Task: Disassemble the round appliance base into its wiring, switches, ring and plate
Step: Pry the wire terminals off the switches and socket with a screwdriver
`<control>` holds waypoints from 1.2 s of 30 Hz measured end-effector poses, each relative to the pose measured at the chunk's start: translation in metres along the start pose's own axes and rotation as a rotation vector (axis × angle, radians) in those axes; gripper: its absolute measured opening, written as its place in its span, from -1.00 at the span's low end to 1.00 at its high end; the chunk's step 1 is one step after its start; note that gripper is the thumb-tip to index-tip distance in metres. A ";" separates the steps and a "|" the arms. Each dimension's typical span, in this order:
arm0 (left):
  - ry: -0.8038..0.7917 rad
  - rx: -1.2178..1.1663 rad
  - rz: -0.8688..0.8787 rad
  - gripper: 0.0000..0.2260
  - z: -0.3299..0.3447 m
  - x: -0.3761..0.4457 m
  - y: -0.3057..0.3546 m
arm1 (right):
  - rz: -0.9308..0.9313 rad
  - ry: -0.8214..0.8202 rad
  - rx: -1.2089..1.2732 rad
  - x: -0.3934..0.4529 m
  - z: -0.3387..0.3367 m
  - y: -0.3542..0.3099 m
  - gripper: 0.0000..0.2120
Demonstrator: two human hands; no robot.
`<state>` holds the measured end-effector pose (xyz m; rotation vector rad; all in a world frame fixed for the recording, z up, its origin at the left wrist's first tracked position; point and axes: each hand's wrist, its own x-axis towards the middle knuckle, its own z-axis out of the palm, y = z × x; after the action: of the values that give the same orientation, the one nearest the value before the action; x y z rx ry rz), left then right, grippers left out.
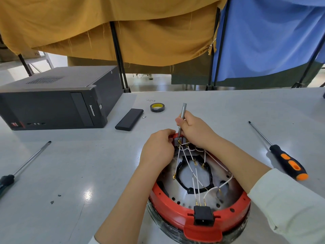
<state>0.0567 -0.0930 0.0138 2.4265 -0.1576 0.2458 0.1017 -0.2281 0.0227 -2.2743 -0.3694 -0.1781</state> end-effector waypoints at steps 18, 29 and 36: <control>0.003 0.001 -0.003 -0.67 0.000 0.000 0.000 | 0.068 0.066 0.312 -0.014 -0.011 0.004 -0.82; 0.005 0.003 0.005 -0.67 0.000 0.000 0.000 | -0.007 0.007 0.176 -0.014 -0.007 0.005 -0.85; 0.003 0.005 0.010 -0.68 0.000 0.000 0.000 | 0.028 0.008 0.073 -0.008 -0.005 0.003 -0.86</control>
<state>0.0564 -0.0930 0.0138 2.4305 -0.1683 0.2540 0.0949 -0.2361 0.0218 -2.2052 -0.3341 -0.1569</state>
